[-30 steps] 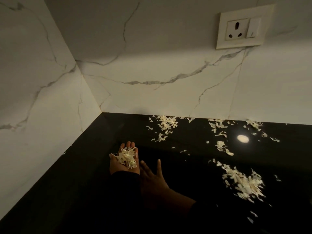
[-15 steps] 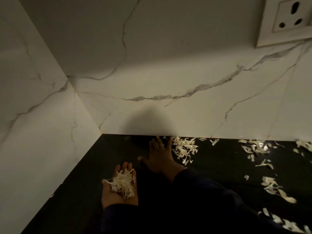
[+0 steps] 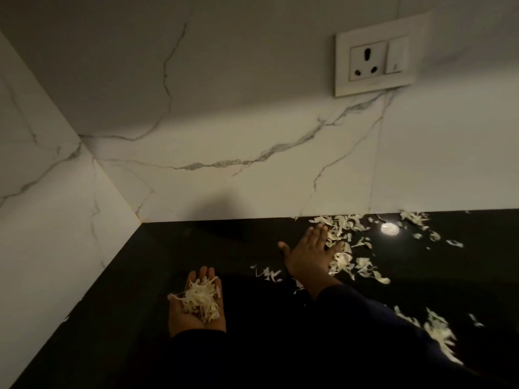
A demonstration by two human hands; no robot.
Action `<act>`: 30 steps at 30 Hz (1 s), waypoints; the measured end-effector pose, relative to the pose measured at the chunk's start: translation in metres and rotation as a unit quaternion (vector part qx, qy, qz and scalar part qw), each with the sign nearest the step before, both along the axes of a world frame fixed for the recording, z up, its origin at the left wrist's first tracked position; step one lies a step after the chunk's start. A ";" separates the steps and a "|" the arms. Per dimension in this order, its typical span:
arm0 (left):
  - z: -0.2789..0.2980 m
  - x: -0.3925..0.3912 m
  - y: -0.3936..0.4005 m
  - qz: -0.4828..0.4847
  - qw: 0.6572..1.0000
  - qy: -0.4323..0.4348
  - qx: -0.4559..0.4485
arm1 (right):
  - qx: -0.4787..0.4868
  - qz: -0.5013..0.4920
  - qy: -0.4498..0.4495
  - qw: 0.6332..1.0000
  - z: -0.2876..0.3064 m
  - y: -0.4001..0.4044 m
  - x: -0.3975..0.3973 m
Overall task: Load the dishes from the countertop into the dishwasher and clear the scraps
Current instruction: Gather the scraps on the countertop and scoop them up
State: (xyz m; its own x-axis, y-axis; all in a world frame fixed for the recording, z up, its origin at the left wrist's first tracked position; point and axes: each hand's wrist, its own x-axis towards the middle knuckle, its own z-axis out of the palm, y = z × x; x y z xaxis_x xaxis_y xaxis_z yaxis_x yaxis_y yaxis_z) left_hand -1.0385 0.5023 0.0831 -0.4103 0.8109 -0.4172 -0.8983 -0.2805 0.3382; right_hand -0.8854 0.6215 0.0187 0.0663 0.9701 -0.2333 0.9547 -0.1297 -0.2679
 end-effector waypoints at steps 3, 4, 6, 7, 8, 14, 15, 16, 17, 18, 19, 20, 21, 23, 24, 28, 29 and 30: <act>0.013 0.016 -0.012 0.013 0.998 -0.067 0.014 | -0.020 -0.024 0.006 0.999 0.001 -0.030 0.037; 0.015 0.022 -0.014 0.030 0.994 -0.102 0.024 | -0.024 -0.035 0.006 0.999 0.001 -0.043 0.049; 0.021 0.037 -0.020 0.028 0.992 -0.121 0.023 | -0.033 -0.062 0.004 0.998 0.003 -0.063 0.069; 0.024 0.045 -0.025 0.009 0.995 -0.098 0.014 | -0.039 -0.072 0.000 0.997 0.003 -0.072 0.078; 0.017 0.052 -0.030 -0.018 0.998 -0.055 -0.005 | -0.043 -0.075 -0.002 0.996 0.004 -0.080 0.085; 0.012 0.077 -0.042 -0.016 0.999 -0.023 -0.021 | 0.032 0.099 -0.004 0.995 0.006 -0.129 0.039; 0.012 0.078 -0.042 -0.020 0.999 -0.007 -0.028 | 0.030 0.146 -0.005 0.989 0.006 -0.136 0.020; 0.010 0.076 -0.040 -0.021 0.999 0.008 -0.031 | 0.026 0.200 -0.017 0.979 0.004 -0.141 0.000; 0.009 0.072 -0.038 -0.016 1.000 0.006 -0.024 | 0.022 0.254 -0.038 0.966 0.003 -0.143 -0.018; 0.009 0.067 -0.035 -0.011 1.000 -0.003 -0.016 | 0.022 0.301 -0.055 0.952 0.002 -0.143 -0.035; 0.009 0.061 -0.033 -0.009 1.000 -0.011 -0.008 | 0.023 0.336 -0.059 0.940 0.002 -0.139 -0.049; 0.009 0.054 -0.032 -0.009 1.000 -0.017 0.003 | 0.023 0.358 -0.051 0.932 0.003 -0.133 -0.061; 0.007 0.048 -0.029 -0.008 1.000 -0.021 0.011 | 0.022 0.372 -0.041 0.927 0.005 -0.124 -0.070; 0.006 0.038 -0.026 -0.028 0.999 -0.008 0.021 | 0.023 0.385 -0.039 0.922 0.009 -0.106 -0.083; 0.006 0.035 -0.022 -0.033 0.999 0.002 0.015 | 0.025 0.384 -0.050 0.922 0.010 -0.095 -0.087; 0.009 0.029 -0.006 -0.011 0.999 0.009 -0.036 | 0.020 0.288 -0.074 0.954 0.007 -0.056 -0.078; 0.008 0.028 -0.003 -0.004 0.999 -0.003 -0.044 | 0.014 0.253 -0.065 0.965 0.006 -0.051 -0.069; 0.008 0.029 -0.001 0.004 0.999 -0.028 -0.040 | 0.006 0.223 -0.054 0.973 0.004 -0.048 -0.059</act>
